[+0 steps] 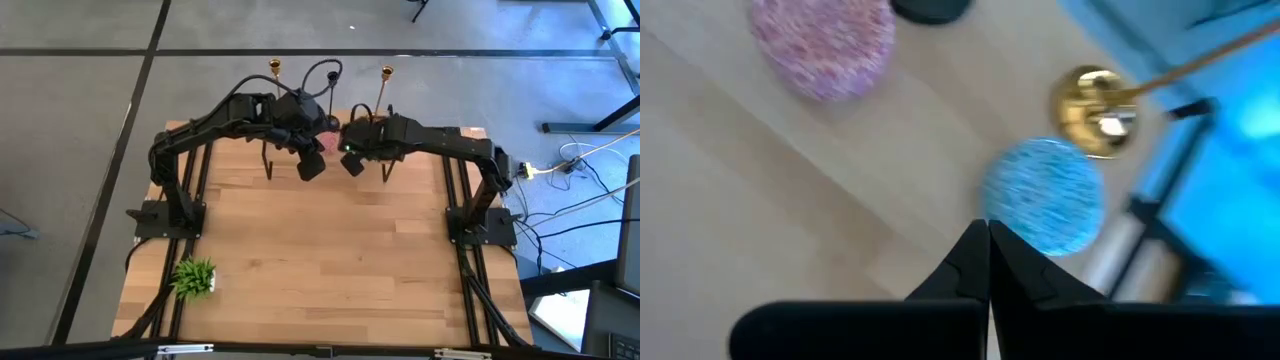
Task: Pick & Place candle stick holders
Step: Put the blue scented candle on the shelf
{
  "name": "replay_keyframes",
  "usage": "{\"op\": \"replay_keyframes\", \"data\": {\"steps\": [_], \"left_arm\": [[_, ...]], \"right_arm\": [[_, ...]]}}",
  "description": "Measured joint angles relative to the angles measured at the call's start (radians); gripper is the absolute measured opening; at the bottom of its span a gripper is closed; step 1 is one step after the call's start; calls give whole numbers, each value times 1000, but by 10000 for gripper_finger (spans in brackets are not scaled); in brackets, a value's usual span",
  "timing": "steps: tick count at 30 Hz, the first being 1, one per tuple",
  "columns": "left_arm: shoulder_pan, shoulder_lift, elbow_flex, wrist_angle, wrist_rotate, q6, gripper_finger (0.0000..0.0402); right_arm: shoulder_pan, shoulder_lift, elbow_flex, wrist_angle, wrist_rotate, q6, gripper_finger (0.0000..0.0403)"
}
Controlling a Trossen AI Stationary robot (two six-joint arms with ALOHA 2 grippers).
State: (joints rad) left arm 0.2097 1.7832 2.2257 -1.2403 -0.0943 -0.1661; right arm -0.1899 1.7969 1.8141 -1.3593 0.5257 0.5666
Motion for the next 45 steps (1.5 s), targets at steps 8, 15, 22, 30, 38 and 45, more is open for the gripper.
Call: {"op": "replay_keyframes", "data": {"steps": [8,15,22,30,38,45], "left_arm": [[-29,0,0,-74,-29,39,1],[-77,9,-1,-81,-73,74,1],[-111,91,-1,-56,-94,82,1],[-120,125,-1,74,-275,83,1],[-120,229,-1,140,-473,49,1],[-97,246,-63,60,-399,60,1]], "right_arm": [[168,0,0,-117,203,58,0],[293,-25,-97,-54,223,58,0],[405,-154,-334,147,213,39,0],[413,-192,-392,188,215,32,0],[363,-309,-619,386,179,-53,0],[320,-376,-695,440,150,-140,0]]}}
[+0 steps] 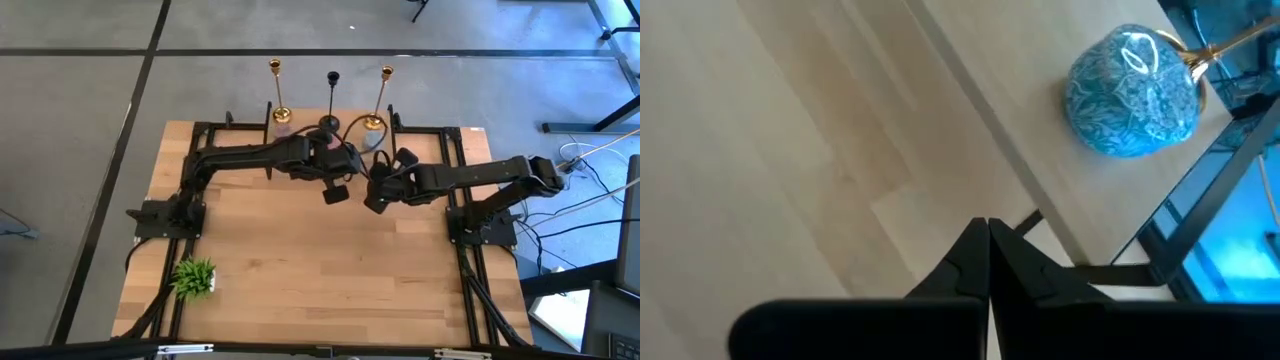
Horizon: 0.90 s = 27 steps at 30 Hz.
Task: Pick & Place candle stick holders
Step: Put the blue scented candle on the shelf
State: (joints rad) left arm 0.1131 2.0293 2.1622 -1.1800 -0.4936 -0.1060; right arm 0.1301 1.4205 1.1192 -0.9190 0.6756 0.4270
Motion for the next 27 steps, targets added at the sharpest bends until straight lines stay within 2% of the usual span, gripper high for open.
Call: {"op": "replay_keyframes", "data": {"steps": [3,10,17,20,23,25,27], "left_arm": [[-2,-40,-41,12,123,-19,2],[-20,-178,-77,5,488,-101,2],[-70,-233,-78,1,710,-172,2],[-90,-309,-78,21,719,-174,1],[-92,-517,-75,75,762,-149,1],[-90,-579,-57,161,820,-128,2],[-80,-554,-69,114,795,-120,1]], "right_arm": [[-11,-9,-2,40,-12,-49,0],[-45,-4,4,154,-85,-106,0],[-77,-5,3,191,-85,-104,0],[-90,-7,-5,156,-87,-104,0],[-99,-7,-1,186,-92,-90,0],[-101,-7,0,185,-95,-69,0],[-101,-6,-1,174,-103,-51,0]]}}
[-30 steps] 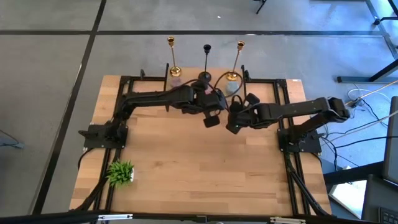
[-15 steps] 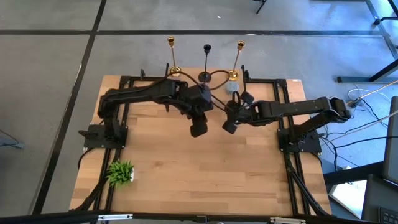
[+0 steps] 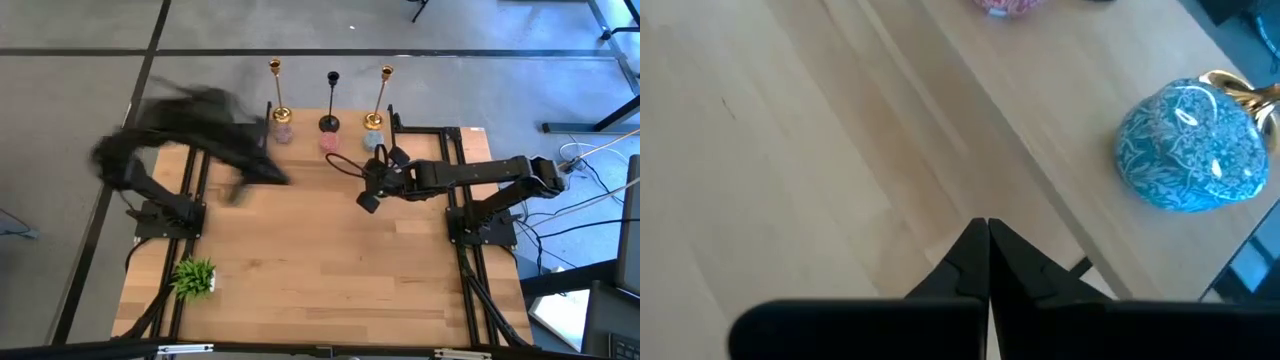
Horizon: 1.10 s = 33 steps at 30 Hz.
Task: Pick & Place candle stick holders
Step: Put the blue scented candle on the shelf
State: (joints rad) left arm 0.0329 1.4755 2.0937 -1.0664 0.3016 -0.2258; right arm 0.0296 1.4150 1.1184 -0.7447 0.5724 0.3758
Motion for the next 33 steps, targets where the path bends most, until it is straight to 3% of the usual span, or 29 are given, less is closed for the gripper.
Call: {"op": "replay_keyframes", "data": {"steps": [4,8,10,15,19,33], "left_arm": [[21,104,-21,1,-141,4,2],[37,-38,-5,12,-252,8,1],[41,-69,7,53,-266,15,1],[42,2,-22,13,-324,28,1],[41,-49,-2,9,-339,31,2],[41,-8,-13,-20,-337,104,1]], "right_arm": [[-3,-1,1,22,0,12,0],[-48,5,2,43,-19,-37,0],[-86,12,2,31,-50,-46,0],[-172,34,2,21,-80,-52,0],[-213,44,3,32,-106,-69,0],[-253,84,4,102,-113,-36,0]]}}
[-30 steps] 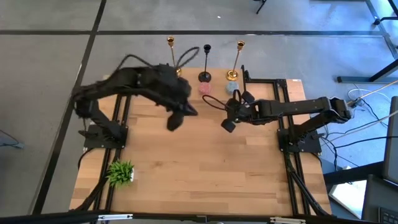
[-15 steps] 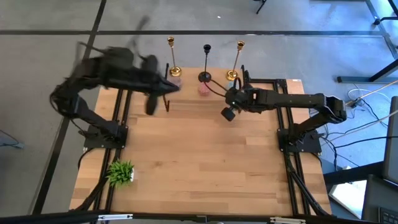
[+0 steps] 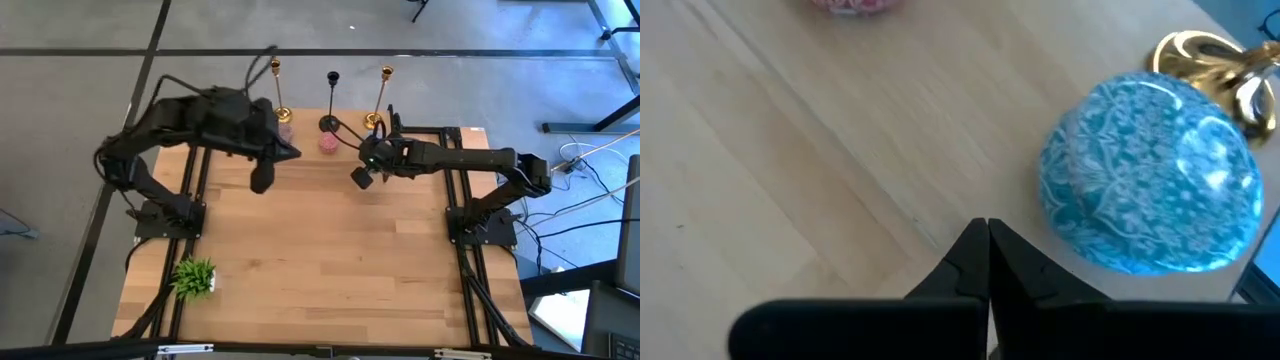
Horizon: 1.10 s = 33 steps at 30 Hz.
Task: Pick & Place candle stick holders
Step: Put the blue scented candle on the shelf
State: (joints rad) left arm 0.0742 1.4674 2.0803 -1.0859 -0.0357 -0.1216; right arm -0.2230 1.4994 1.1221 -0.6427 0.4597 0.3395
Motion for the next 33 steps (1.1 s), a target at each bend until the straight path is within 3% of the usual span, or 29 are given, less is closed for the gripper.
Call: {"op": "replay_keyframes", "data": {"steps": [14,17,25,29,33], "left_arm": [[-39,-70,-38,4,-25,8,1],[-67,-140,-199,122,-25,-25,1],[-61,-437,-780,649,6,-160,1],[-18,-544,-938,781,3,-209,2],[7,-589,-1012,805,-11,-248,2]], "right_arm": [[0,0,0,7,8,20,0],[0,0,0,11,10,21,0],[0,-1,0,24,10,20,0],[-4,-1,0,45,4,8,0],[-21,-1,0,67,-16,-6,0]]}}
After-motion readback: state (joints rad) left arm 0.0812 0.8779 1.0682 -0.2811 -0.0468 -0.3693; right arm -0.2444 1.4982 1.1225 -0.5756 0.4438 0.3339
